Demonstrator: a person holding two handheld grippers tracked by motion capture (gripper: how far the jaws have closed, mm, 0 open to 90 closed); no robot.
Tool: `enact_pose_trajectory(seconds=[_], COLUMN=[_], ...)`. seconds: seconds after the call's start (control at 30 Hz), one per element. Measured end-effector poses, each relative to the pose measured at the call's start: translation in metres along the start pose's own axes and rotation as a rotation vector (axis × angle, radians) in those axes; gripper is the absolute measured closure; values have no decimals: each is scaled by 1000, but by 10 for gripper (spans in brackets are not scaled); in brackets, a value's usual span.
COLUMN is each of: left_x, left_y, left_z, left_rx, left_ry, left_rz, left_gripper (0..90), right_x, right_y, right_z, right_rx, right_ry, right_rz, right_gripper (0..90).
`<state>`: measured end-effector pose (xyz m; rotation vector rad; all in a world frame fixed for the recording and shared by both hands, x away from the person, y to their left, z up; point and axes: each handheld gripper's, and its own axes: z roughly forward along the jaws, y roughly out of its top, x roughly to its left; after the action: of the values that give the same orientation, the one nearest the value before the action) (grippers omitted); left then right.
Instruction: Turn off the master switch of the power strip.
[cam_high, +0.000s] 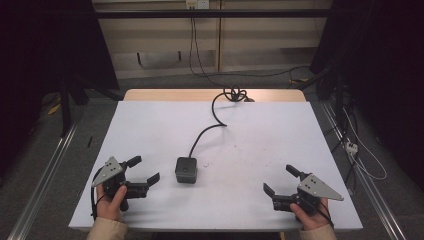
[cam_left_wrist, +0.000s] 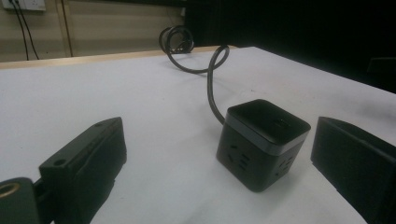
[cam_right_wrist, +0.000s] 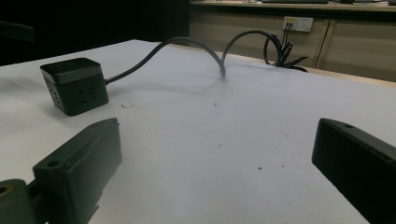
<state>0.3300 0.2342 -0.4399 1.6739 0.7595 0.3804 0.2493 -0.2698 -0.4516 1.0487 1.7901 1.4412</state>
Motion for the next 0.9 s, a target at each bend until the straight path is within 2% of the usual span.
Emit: enact_pose_trajectory(seconds=[0.47, 0.9], left_x=[-4, -11], left_y=[3, 9], left_z=[0, 13], left_rx=[-15, -13], left_ry=[-10, -43], left_rz=[7, 2], left_gripper=[28, 32], right_x=[1, -1], right_y=[1, 1], right_z=[2, 0], right_rx=[-1, -3], right_ry=[5, 1], right_rz=[0, 3], right_gripper=[13, 14])
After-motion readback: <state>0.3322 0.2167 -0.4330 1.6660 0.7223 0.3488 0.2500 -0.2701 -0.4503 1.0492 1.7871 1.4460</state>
